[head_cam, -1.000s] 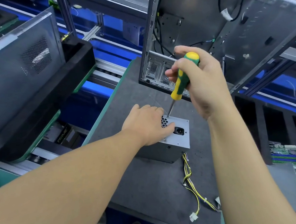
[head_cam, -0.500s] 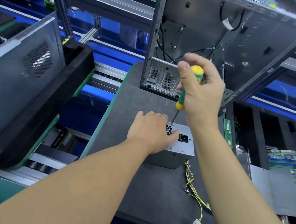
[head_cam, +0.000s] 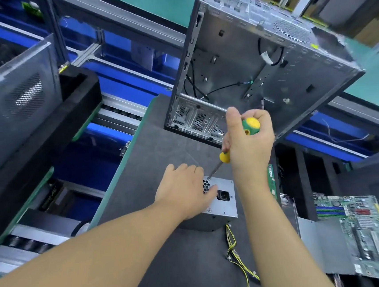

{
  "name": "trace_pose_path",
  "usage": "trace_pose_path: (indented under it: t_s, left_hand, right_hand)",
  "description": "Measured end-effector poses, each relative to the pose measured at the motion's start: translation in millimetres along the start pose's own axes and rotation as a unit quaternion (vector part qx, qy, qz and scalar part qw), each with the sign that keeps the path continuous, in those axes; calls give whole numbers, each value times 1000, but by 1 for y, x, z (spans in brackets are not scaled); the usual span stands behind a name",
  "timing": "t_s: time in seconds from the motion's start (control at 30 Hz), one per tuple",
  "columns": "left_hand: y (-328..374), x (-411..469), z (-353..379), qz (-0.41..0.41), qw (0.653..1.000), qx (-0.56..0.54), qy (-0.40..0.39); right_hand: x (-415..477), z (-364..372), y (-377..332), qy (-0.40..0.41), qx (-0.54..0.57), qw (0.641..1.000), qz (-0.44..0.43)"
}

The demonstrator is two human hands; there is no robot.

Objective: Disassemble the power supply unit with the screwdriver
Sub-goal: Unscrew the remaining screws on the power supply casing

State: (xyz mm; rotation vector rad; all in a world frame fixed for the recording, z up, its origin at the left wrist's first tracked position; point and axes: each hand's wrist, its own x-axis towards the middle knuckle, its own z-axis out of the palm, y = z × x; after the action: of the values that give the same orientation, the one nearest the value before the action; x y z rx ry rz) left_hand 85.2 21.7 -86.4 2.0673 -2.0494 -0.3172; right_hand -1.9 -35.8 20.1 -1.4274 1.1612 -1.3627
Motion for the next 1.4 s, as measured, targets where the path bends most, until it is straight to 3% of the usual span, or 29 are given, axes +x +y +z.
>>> trace_pose_path:
  t_s: [0.17,0.3,0.4,0.6,0.83,0.93,1.07,1.23,1.4]
  left_hand:
    - [-3,-4,-4,44,995,-83,30]
    - [-9,0,-8,-8,975,-223,10]
    - [-7,5,-14,-50,962,-267,-17]
    - [1,8,-12,-68,975,-212,2]
    - [1,18,-25,29,993,-110,-17]
    - [1,17,-26,7,980,-197,10]
    - [19,15,-31,-25,910,-405,83]
    - [73,13,-18,27,916,-397,-52]
    - [141,12,7,-3,914,-383,-130]
  right_hand:
    - [1,-5,1,-10,-27,999,-24]
    - [0,-12,0,-68,-25,997,2]
    - [-2,-19,-3,-66,-32,997,25]
    - [-2,-29,-11,-79,-32,995,44]
    - [-4,-42,-24,-30,13,999,6]
    - [-3,-57,-30,9,16,1000,-4]
    - [-12,-81,-32,16,-64,998,0]
    - [-20,-125,-46,-13,-138,990,0]
    - [-26,-192,-54,-56,-178,983,-1]
